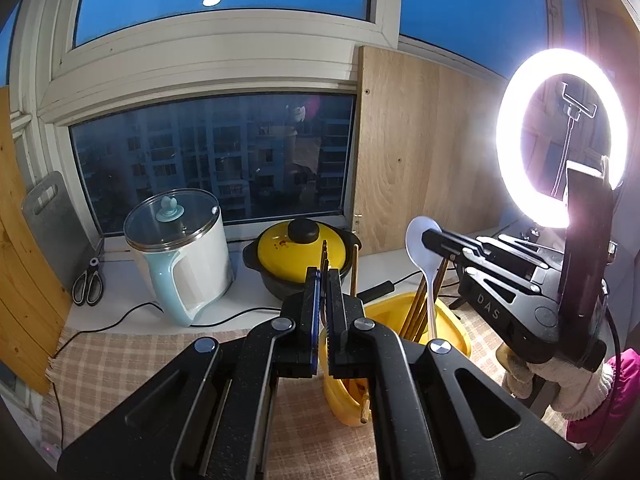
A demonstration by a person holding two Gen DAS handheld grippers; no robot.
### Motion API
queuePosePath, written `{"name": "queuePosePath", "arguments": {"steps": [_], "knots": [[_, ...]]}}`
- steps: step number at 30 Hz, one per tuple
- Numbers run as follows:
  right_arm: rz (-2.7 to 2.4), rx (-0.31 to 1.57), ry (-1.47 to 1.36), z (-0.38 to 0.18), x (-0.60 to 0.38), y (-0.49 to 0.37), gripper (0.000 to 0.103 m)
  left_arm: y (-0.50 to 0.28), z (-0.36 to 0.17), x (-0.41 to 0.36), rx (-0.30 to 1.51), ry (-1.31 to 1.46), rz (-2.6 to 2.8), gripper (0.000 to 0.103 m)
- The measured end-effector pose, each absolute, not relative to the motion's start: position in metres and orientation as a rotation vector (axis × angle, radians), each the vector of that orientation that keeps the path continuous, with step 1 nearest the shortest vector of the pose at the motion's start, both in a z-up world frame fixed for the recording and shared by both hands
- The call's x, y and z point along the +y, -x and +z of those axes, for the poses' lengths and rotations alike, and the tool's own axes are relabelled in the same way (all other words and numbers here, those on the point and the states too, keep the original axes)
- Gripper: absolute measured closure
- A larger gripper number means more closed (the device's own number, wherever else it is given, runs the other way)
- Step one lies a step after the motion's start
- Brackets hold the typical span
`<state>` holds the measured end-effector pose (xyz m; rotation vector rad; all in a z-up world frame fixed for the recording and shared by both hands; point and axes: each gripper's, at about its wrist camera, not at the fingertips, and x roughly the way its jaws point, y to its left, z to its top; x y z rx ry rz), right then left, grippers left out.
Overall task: Organize utensils
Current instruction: 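Lower the fork and spoon into the bucket and open both tools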
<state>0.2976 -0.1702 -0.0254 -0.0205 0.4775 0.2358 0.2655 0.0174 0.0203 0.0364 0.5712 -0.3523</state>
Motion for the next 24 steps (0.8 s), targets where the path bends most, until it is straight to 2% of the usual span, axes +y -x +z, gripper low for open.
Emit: {"name": "queuePosePath", "arguments": {"steps": [24], "knots": [[0.357,0.591,-0.062,-0.053,-0.194,-0.248,0.102,-0.263,-0.001,0.010,0.594,-0.042,-0.339,0.103]]}}
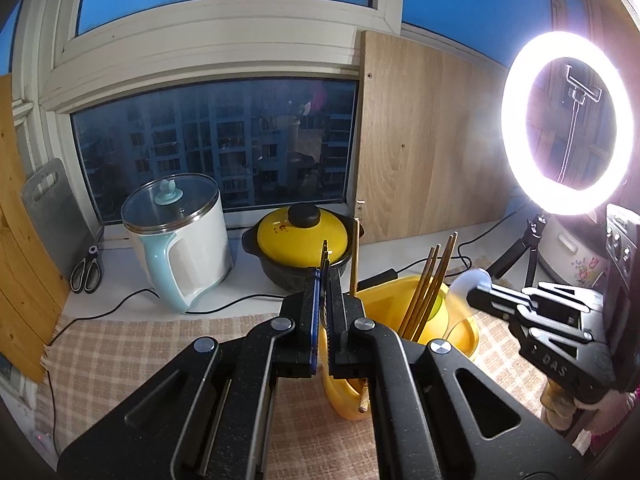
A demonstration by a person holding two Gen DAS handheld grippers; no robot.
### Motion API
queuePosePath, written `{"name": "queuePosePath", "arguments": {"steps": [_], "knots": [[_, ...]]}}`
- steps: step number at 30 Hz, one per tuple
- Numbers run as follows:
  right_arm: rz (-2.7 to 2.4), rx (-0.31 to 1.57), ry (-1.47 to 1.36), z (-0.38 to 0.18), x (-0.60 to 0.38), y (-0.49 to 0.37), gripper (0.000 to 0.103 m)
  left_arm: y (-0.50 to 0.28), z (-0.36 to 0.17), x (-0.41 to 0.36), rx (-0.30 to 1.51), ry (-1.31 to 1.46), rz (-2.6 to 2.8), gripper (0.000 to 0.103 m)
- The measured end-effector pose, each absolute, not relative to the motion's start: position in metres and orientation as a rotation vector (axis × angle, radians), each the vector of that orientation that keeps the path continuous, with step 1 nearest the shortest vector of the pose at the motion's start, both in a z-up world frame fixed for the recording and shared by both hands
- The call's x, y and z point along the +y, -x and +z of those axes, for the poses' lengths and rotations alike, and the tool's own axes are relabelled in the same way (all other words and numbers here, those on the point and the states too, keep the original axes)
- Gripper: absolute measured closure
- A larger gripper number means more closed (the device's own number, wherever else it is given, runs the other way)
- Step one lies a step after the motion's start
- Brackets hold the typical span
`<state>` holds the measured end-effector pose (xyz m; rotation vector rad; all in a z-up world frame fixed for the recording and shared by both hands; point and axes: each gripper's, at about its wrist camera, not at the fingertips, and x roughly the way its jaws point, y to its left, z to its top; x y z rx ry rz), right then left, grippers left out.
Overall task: Organize utensils
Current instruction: 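Lower the fork and spoon into the bucket and open both tools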
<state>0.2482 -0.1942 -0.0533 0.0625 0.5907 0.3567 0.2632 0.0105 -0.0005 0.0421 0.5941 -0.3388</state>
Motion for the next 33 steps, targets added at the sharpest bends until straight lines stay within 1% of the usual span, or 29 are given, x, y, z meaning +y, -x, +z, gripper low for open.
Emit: {"name": "queuePosePath", "arguments": {"steps": [4,9,11,12,13,14,18,22,24,28,33], "knots": [[0.363,0.609,-0.064,-0.059,-0.192,-0.242,0.102,-0.263,-0.004,0.004,0.603,-0.058,-0.344,0.103],[0.372,0.624,-0.070,-0.063,-0.192,-0.236,0.098,-0.260,-0.005,0.000,0.607,-0.059,-0.346,0.102],[0.380,0.623,-0.070,-0.063,-0.192,-0.232,0.085,-0.257,-0.004,0.001,0.600,-0.053,-0.343,0.093],[0.380,0.622,-0.069,-0.063,-0.192,-0.231,0.082,-0.255,-0.003,0.001,0.596,-0.051,-0.339,0.089],[0.380,0.621,-0.068,-0.063,-0.192,-0.228,0.080,-0.253,-0.002,0.002,0.592,-0.049,-0.337,0.083],[0.380,0.621,-0.069,-0.062,-0.192,-0.227,0.079,-0.250,0.000,0.003,0.586,-0.046,-0.335,0.081],[0.381,0.623,-0.080,-0.061,-0.195,-0.216,0.076,-0.240,0.005,0.007,0.569,-0.043,-0.331,0.081],[0.385,0.627,-0.093,-0.059,-0.198,-0.204,0.069,-0.227,0.010,0.010,0.557,-0.037,-0.330,0.081],[0.385,0.627,-0.097,-0.059,-0.200,-0.197,0.068,-0.221,0.012,0.011,0.550,-0.033,-0.329,0.081],[0.386,0.634,-0.114,-0.056,-0.206,-0.182,0.061,-0.203,0.014,0.014,0.534,-0.032,-0.318,0.081],[0.366,0.641,-0.115,-0.052,-0.214,-0.165,0.055,-0.181,0.013,0.016,0.529,-0.013,-0.308,0.080]]}}
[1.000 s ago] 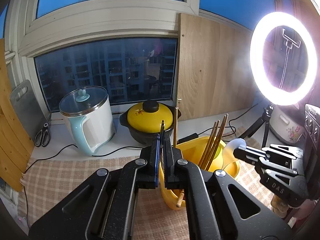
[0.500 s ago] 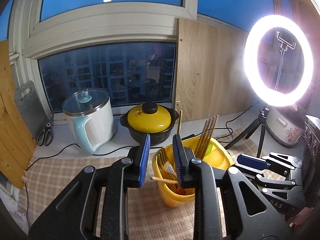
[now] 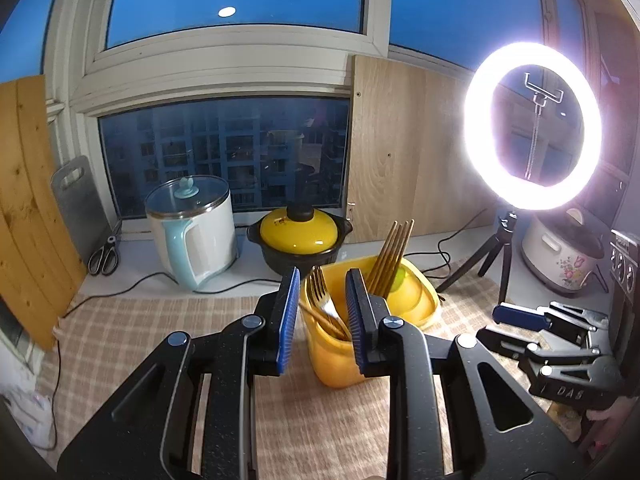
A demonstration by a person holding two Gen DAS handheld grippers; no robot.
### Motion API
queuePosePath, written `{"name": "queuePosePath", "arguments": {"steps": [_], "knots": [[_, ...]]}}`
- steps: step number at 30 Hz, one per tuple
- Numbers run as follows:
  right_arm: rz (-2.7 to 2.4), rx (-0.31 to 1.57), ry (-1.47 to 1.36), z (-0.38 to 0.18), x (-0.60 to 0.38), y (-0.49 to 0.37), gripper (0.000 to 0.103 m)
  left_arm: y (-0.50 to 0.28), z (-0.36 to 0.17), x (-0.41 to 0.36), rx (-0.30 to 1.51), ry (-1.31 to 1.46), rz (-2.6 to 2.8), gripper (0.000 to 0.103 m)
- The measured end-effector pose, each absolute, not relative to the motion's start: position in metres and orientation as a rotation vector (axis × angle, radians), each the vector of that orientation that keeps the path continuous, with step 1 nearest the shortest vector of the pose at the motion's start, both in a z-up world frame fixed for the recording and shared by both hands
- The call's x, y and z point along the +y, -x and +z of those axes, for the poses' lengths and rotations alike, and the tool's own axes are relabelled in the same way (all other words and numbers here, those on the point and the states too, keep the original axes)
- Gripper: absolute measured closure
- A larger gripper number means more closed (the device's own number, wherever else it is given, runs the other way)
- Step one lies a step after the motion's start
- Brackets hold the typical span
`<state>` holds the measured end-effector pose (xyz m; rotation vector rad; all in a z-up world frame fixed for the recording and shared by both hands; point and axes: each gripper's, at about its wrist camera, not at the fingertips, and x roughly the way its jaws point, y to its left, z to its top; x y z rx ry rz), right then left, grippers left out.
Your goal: Organize utensils
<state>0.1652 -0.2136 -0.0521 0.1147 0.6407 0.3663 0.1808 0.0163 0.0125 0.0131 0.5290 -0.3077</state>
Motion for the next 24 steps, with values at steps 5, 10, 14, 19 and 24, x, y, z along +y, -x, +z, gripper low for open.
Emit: {"name": "queuePosePath", "arguments": {"steps": [5,10,14,19,24], "knots": [[0.348,0.643,-0.128,-0.045,-0.221,-0.154,0.042,-0.158,0.012,0.019,0.512,-0.003,-0.289,0.064],[0.311,0.647,-0.111,-0.039,-0.223,-0.143,0.026,-0.133,0.011,0.019,0.502,-0.017,-0.282,0.050],[0.273,0.644,-0.084,-0.034,-0.221,-0.135,0.022,-0.116,0.010,0.019,0.500,-0.020,-0.277,0.031],[0.229,0.623,-0.076,-0.028,-0.221,-0.124,0.003,-0.099,0.010,0.018,0.504,-0.010,-0.275,0.016],[0.200,0.607,-0.050,-0.024,-0.218,-0.117,0.000,-0.086,0.010,0.013,0.499,-0.038,-0.243,0.002]]}}
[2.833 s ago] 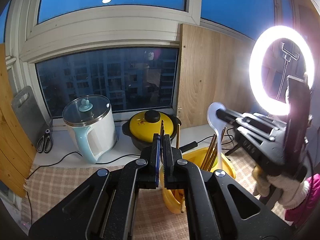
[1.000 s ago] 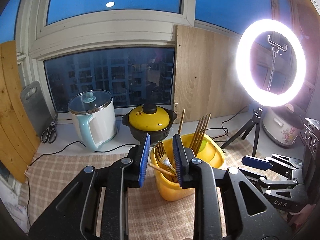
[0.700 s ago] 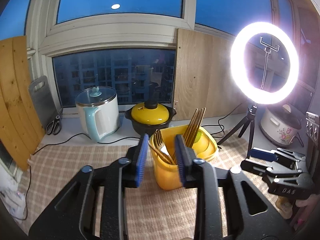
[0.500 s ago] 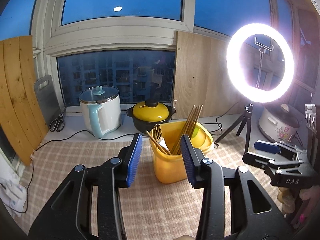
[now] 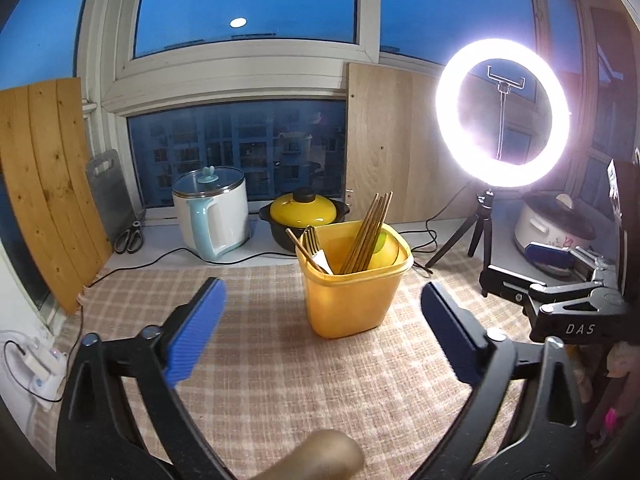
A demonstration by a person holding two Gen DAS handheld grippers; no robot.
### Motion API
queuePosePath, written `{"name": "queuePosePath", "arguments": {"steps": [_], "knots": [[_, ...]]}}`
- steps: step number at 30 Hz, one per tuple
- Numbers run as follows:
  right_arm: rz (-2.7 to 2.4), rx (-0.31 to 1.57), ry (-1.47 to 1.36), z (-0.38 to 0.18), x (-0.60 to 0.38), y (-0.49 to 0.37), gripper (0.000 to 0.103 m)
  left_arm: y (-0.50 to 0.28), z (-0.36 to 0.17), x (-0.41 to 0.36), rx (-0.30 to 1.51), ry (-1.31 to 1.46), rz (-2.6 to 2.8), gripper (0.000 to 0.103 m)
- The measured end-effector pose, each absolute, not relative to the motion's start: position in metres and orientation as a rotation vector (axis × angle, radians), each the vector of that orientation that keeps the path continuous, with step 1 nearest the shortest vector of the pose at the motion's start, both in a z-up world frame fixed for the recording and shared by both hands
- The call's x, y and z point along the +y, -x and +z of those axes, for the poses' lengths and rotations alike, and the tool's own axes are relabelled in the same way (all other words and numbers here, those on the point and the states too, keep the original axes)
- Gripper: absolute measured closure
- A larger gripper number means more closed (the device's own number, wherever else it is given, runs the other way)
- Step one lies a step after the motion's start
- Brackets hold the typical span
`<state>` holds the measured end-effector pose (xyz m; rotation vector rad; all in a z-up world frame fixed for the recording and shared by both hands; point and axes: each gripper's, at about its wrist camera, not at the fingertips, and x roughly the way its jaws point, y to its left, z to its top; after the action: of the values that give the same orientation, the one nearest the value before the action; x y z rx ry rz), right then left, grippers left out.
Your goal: Organize utensils
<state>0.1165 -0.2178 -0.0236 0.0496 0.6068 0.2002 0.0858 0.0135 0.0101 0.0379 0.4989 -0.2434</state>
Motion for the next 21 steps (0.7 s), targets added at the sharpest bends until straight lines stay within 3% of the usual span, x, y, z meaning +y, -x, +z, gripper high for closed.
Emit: {"name": "queuePosePath", "arguments": {"steps": [21], "knots": [[0.190,0.590,-0.044,-0.0225,-0.2162,-0.1143,0.000,-0.0776,0.0047,0.0108,0.535,-0.061,-0.160,0.000]]}}
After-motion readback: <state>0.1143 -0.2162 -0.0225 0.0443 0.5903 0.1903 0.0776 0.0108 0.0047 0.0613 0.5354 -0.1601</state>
